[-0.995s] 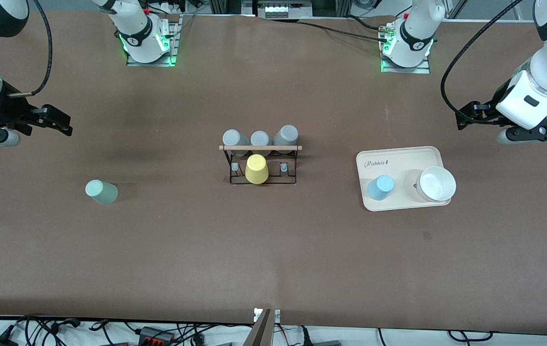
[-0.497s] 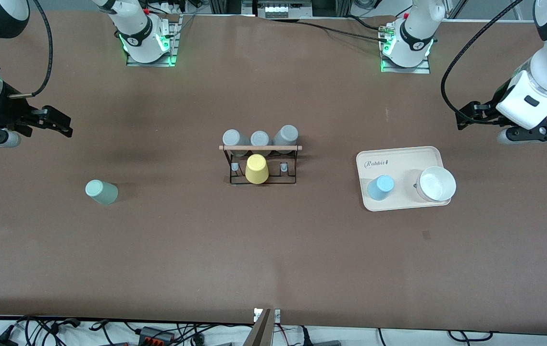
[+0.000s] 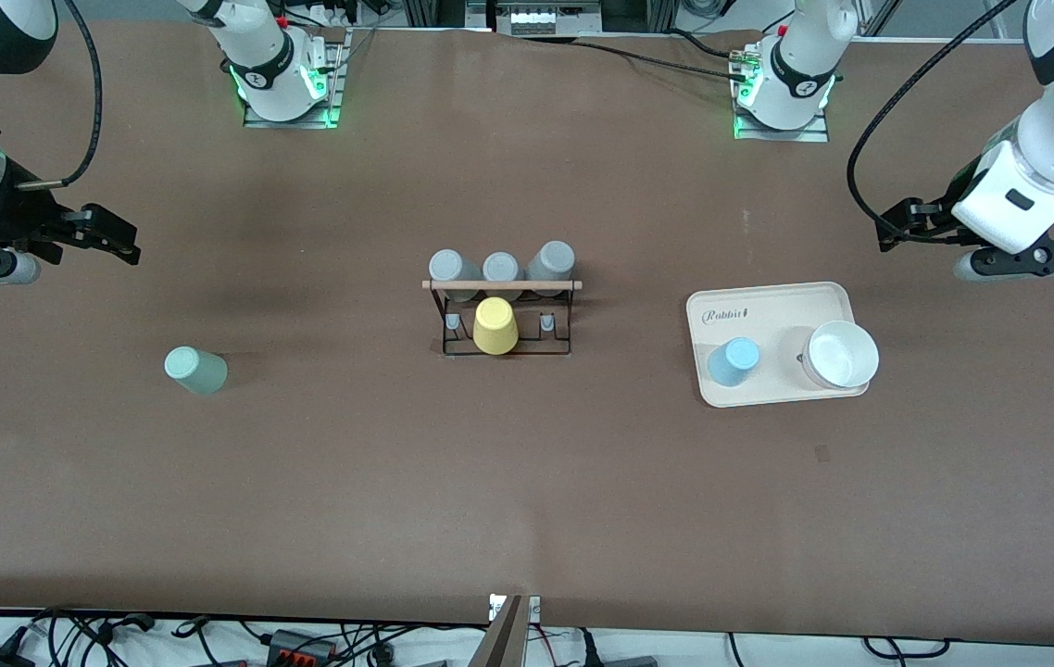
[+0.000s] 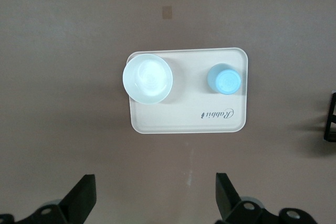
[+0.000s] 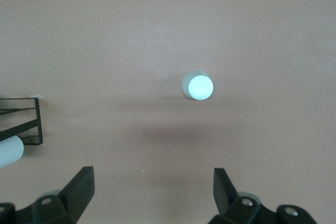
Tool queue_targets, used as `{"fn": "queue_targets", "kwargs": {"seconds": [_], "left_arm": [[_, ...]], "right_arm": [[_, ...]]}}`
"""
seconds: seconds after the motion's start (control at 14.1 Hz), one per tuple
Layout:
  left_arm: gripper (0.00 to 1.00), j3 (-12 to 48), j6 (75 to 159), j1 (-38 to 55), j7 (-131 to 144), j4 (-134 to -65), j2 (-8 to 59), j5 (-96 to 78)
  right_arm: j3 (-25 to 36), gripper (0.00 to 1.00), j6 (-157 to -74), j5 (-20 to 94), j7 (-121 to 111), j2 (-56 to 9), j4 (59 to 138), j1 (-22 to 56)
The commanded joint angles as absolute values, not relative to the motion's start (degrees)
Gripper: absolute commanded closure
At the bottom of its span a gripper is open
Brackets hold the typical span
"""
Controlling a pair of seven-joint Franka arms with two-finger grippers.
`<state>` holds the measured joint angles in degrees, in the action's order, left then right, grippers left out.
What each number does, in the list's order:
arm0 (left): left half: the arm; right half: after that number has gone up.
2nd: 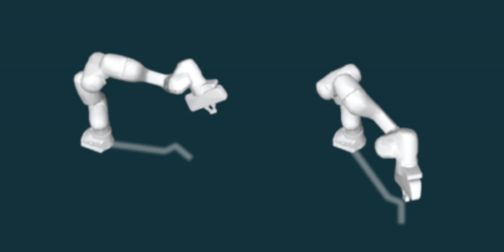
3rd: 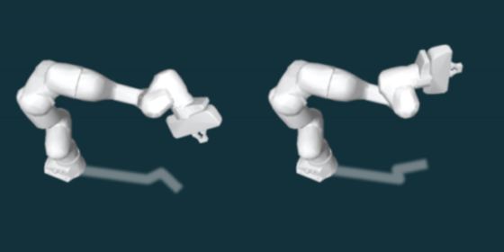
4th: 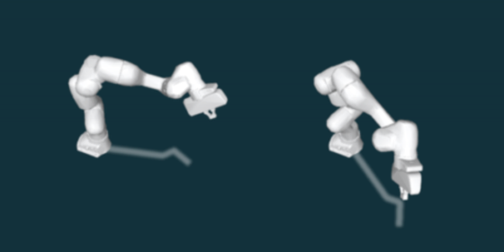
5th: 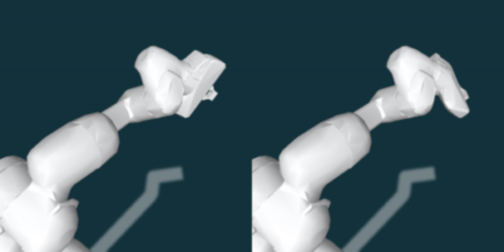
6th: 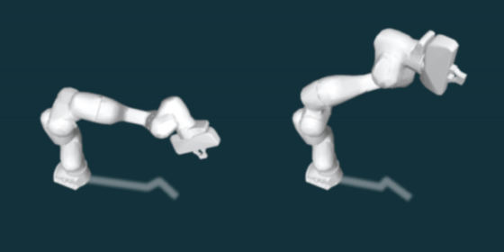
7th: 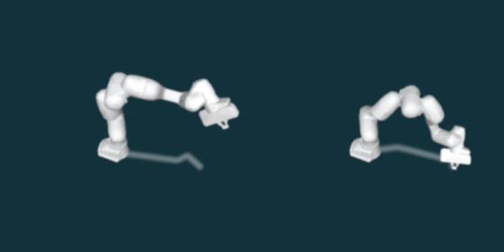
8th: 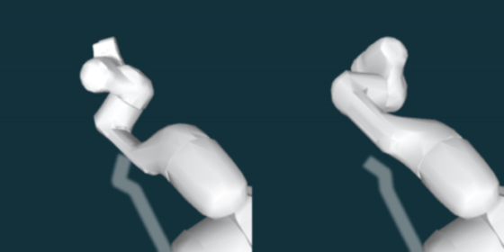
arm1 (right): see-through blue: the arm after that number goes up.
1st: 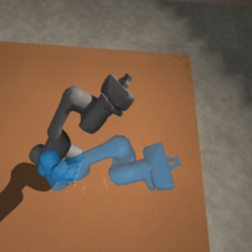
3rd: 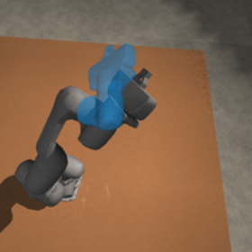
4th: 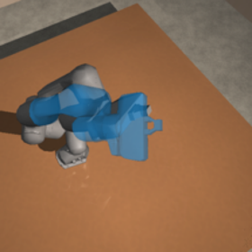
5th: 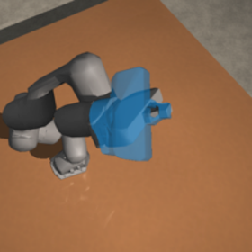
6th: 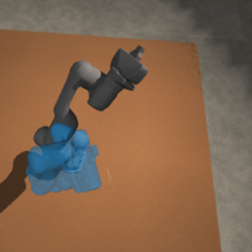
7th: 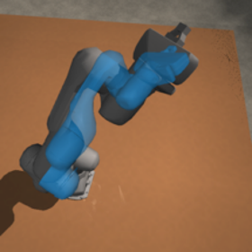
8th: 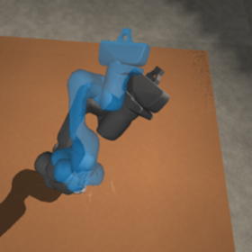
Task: Hang scattered cups on rack with three cups
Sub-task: 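Reach the left gripper down to the light blue cup on the tray and grasp it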
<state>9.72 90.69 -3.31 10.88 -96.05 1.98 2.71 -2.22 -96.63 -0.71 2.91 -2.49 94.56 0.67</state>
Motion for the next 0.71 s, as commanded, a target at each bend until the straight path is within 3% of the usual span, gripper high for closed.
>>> {"fn": "queue_targets", "kwargs": {"seconds": [0.0,0.21,0.43,0.64], "left_arm": [[0.0,9.93,91.32,-3.52,10.81,-95.72,6.66,1.5],[0.0,10.02,96.31,-1.41,11.43,-90.45,17.02,0.79],[0.0,9.93,105.78,3.06,11.86,-91.22,24.93,1.67],[0.0,9.93,109.93,4.48,15.37,-91.32,31.27,1.67]], "right_arm": [[-2.2,0.0,-96.59,-1.41,2.02,-2.9,93.6,0.88],[-2.2,0.0,-96.68,-1.41,1.93,-2.9,93.6,0.88],[-2.2,0.0,-96.59,-1.41,1.93,-2.9,93.6,0.88],[-2.2,0.0,-96.5,-1.41,1.93,-2.81,93.6,0.88]]}}
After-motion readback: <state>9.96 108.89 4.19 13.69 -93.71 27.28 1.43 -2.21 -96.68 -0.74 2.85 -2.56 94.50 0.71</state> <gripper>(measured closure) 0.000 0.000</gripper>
